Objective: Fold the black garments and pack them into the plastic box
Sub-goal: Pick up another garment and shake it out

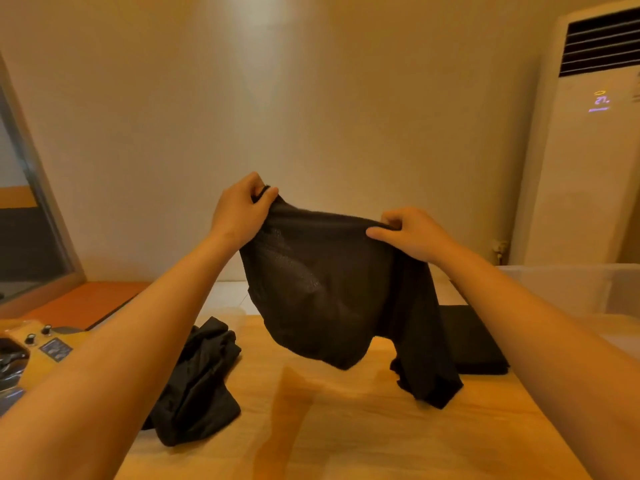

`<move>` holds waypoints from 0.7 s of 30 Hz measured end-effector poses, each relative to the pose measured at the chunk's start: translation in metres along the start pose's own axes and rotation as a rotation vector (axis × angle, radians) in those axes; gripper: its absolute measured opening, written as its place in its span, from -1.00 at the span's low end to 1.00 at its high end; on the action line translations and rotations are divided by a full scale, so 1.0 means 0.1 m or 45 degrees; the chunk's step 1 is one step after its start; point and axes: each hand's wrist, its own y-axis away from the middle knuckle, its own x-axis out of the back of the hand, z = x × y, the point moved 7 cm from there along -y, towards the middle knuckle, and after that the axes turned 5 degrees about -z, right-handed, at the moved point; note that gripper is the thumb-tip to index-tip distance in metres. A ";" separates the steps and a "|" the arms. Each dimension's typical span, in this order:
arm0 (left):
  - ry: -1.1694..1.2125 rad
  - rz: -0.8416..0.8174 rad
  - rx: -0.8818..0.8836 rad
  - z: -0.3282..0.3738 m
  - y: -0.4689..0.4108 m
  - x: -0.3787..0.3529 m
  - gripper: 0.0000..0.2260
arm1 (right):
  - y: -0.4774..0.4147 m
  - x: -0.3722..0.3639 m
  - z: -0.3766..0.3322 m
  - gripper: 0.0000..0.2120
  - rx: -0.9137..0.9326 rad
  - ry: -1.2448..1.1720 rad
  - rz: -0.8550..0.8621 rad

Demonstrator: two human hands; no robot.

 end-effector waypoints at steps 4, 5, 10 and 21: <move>0.269 -0.551 0.136 -0.25 0.81 -0.53 -0.65 | 0.51 -0.67 0.34 -0.42 -0.272 -0.302 -0.431; 0.258 -0.701 0.189 -0.35 1.08 -0.66 -0.66 | 0.67 -0.86 0.44 -0.45 -0.333 -0.241 -0.561; -0.181 -0.882 0.217 -0.82 1.88 -1.07 -0.87 | 0.85 -1.36 0.98 -0.75 -0.460 0.190 -0.361; 0.071 -0.885 0.290 -1.06 2.07 -1.38 -0.90 | 0.76 -1.61 1.22 -0.90 -0.349 0.185 -0.288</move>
